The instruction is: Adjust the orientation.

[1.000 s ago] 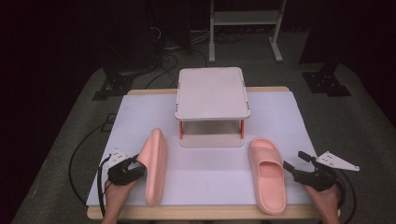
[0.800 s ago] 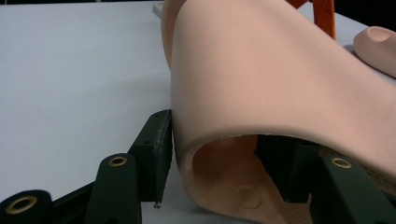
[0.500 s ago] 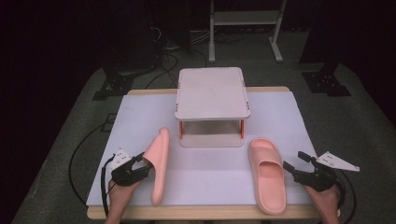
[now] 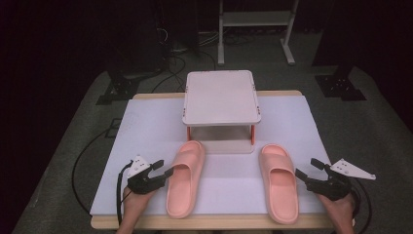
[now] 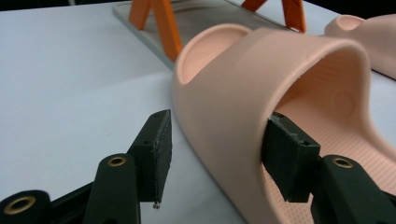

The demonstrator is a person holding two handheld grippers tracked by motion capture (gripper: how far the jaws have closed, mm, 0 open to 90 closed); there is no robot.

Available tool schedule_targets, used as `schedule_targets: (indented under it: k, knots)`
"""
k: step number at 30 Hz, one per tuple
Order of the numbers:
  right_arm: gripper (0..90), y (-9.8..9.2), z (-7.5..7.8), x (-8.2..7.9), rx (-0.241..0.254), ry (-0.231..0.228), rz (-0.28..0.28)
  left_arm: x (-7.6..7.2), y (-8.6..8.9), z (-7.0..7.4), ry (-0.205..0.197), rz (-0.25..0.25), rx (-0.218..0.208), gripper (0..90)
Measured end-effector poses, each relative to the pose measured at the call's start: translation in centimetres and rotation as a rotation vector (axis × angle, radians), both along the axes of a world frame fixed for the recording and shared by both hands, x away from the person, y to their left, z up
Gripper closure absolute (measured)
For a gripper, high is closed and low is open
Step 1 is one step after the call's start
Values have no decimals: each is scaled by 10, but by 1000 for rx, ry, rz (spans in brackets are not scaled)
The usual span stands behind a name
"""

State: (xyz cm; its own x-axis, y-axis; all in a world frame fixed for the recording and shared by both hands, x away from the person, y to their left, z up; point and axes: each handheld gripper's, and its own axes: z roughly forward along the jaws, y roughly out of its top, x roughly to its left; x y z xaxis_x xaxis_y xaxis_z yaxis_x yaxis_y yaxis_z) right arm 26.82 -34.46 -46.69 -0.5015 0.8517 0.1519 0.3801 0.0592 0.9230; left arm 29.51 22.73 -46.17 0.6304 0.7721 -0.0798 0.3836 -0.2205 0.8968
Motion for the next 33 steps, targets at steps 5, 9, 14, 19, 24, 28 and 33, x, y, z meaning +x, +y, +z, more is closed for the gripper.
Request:
schedule_targets:
  k: [5,9,14,19,24,28,33]
  knots:
    - [186,0,0,-1,5,-8,9,1,-2,-1,7,-1,-4,442]
    - [189,1,2,-3,14,-20,27,1,-1,-2,7,-4,-14,434]
    - [189,5,3,-5,11,-21,60,1,-5,-2,3,-19,-8,422]
    - [190,12,3,-5,-9,-19,88,2,-9,-2,3,-31,1,411]
    - [214,16,2,-5,-15,-9,100,3,-12,-5,13,-27,16,408]
    - [236,21,-1,-3,-38,18,105,3,-14,-6,7,-23,20,383]
    - [332,28,-5,-1,-73,50,96,7,-21,-5,12,-29,6,384]
